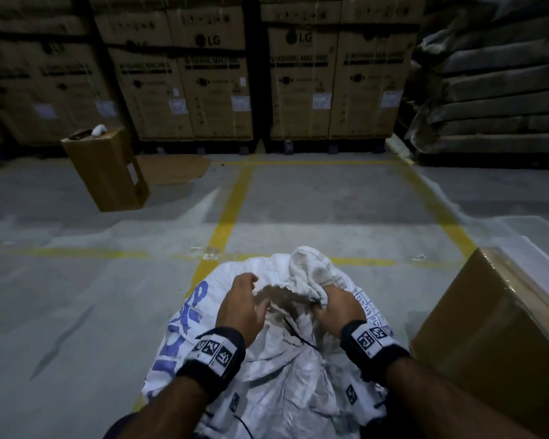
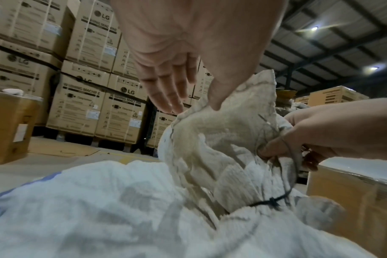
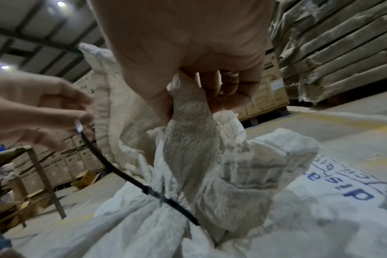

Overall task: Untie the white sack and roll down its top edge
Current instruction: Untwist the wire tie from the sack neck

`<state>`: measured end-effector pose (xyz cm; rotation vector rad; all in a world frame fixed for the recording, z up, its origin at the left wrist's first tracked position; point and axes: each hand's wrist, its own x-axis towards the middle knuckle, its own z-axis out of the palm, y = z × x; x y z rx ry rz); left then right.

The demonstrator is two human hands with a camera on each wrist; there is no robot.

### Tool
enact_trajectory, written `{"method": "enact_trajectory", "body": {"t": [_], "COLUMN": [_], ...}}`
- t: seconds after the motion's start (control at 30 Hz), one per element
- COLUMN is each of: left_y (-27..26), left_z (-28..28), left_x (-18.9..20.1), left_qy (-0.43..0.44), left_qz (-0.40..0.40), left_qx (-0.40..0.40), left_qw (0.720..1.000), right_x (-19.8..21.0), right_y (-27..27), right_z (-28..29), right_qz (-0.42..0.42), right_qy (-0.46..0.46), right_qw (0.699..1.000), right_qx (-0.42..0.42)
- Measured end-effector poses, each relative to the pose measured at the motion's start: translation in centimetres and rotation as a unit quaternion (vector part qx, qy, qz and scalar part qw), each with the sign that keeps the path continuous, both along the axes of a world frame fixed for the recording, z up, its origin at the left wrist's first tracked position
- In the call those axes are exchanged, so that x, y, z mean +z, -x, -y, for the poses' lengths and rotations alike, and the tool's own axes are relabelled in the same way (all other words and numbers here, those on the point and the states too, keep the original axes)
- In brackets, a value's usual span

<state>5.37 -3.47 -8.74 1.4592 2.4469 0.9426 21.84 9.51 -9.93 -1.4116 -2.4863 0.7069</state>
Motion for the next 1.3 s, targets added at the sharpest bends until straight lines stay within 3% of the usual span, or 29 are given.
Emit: {"method": "enact_trajectory", "body": {"t": [0.17,0.33,0.47,0.63,0.9,1.3], "left_y": [-2.5,-4.0,-4.6,-4.1,-3.7,-3.5], "left_z": [2.3,1.8,1.3,1.4,1.5,1.2], "left_x": [-2.2,-4.9,-6.4,-7.9,-8.7,-8.8], "left_qy": [0.119,0.154,0.15,0.116,0.063,0.072], "left_qz": [-0.029,-0.011,0.011,0.022,0.048,0.058], "left_qx": [-0.033,-0.051,-0.068,-0.07,-0.05,-0.094], "left_qw": [0.992,0.987,0.986,0.991,0.996,0.991], "right_x": [-0.1,-0.8,-1.3,-1.2,-4.0,-5.3], "right_y": [-1.1,-1.6,-1.8,-2.9,-2.5,-0.8], "right_z": [0.7,0.9,1.5,3.6,6.1,5.5], "right_qz": [-0.024,-0.039,-0.06,-0.163,-0.076,-0.096], "right_qy": [-0.009,-0.024,-0.038,-0.075,-0.055,-0.043], "right_qw": [0.999,0.998,0.997,0.984,0.988,0.993], "right_qx": [-0.038,-0.044,-0.027,-0.016,0.124,0.054]}}
